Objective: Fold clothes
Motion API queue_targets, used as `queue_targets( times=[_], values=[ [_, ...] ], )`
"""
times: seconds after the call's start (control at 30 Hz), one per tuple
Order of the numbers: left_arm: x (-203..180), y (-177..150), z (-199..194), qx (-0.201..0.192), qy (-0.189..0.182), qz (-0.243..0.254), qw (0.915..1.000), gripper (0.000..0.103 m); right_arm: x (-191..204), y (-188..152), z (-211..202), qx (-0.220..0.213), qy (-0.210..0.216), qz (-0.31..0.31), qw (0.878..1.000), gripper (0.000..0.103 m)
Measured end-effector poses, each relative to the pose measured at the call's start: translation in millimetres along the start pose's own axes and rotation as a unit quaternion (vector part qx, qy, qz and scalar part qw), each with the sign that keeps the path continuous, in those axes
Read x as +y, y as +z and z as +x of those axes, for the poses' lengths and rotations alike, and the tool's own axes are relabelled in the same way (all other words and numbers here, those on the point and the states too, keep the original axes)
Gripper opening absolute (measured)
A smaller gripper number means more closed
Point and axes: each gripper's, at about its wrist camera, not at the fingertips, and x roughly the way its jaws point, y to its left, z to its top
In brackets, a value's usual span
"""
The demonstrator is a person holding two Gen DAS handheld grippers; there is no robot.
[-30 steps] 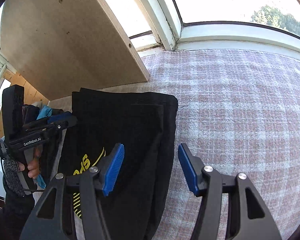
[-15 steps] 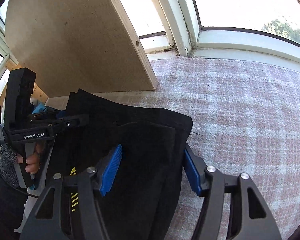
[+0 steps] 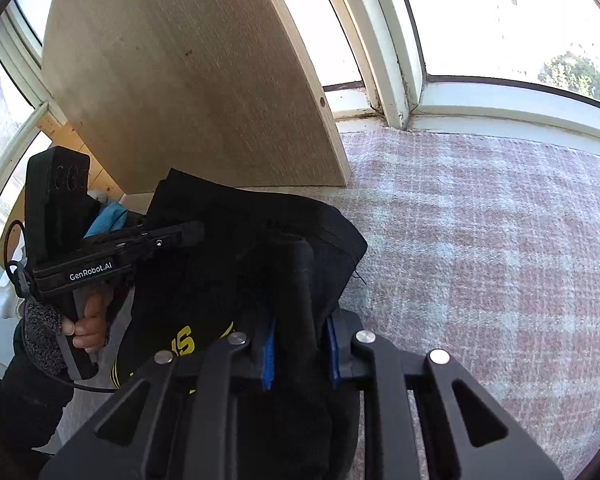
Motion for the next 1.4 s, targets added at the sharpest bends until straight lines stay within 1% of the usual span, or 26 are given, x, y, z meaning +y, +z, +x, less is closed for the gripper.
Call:
queue_targets(
  times=[0.1, 0.17, 0.23, 0.27, 0.33, 0.4, 0.5, 0.6, 0.77, 0.8, 0.9, 1.03, 1.13, 1.2, 1.3, 1.33, 1.4],
  values=[
    [-23, -12, -41, -0.027, 0.001, 0.026, 0.9993, 0.015, 22, -9, -28, -0.025, 0.013, -0.004, 1.000, 0.018],
    [-37, -19, -74, -0.046, -0.010, 0.038, 0.9982, 0.015, 40, -9, -45, -0.041, 0.005, -0.017, 0.999, 0.018],
    [-49, -26, -107, -0.064, -0.017, 0.047, 0.9967, 0.015, 58, -15, -66, -0.055, 0.006, -0.025, 0.998, 0.018],
    [-54, -29, -123, -0.070, -0.018, 0.052, 0.9960, 0.015, 67, -19, -80, -0.064, 0.001, -0.027, 0.998, 0.018],
    [-64, -35, -155, -0.082, -0.021, 0.062, 0.9945, 0.015, 83, -26, -109, -0.072, 0.006, -0.033, 0.997, 0.018],
    [-78, -40, -180, -0.093, -0.014, 0.078, 0.9925, 0.015, 101, -30, -125, -0.079, 0.008, -0.041, 0.996, 0.018],
    [-79, -49, -228, -0.118, -0.009, 0.082, 0.9896, 0.015, 135, -35, -151, -0.082, 0.004, -0.070, 0.994, 0.018],
    [-85, -61, -271, -0.147, 0.007, 0.087, 0.9853, 0.015, 167, -38, -169, -0.091, 0.002, -0.087, 0.992, 0.018],
    [-83, -74, -331, -0.174, 0.034, 0.081, 0.9808, 0.015, 234, -48, -199, -0.110, 0.012, -0.126, 0.986, 0.019],
    [-78, -82, -346, -0.176, 0.044, 0.083, 0.9799, 0.015, 247, -49, -202, -0.112, 0.015, -0.133, 0.985, 0.019],
    [-62, -91, -388, -0.175, 0.081, 0.092, 0.9769, 0.015, 288, -49, -202, -0.110, 0.025, -0.156, 0.981, 0.018],
    [-35, -88, -442, -0.176, 0.126, 0.092, 0.9720, 0.015, 348, -46, -201, -0.112, 0.048, -0.183, 0.976, 0.019],
    [-12, -73, -471, -0.172, 0.155, 0.093, 0.9684, 0.015, 394, -41, -206, -0.116, 0.071, -0.205, 0.969, 0.019],
    [2, -59, -484, -0.166, 0.185, 0.103, 0.9632, 0.015, 421, -32, -196, -0.114, 0.079, -0.215, 0.967, 0.018],
    [24, -32, -492, -0.163, 0.215, 0.105, 0.9572, 0.015, 457, -11, -176, -0.107, 0.087, -0.222, 0.965, 0.019],
    [33, -23, -491, -0.159, 0.223, 0.102, 0.9564, 0.015, 467, -4, -169, -0.103, 0.087, -0.223, 0.965, 0.019],
    [52, -6, -486, -0.151, 0.232, 0.097, 0.9560, 0.015, 477, 13, -152, -0.101, 0.073, -0.220, 0.967, 0.019]
  ],
)
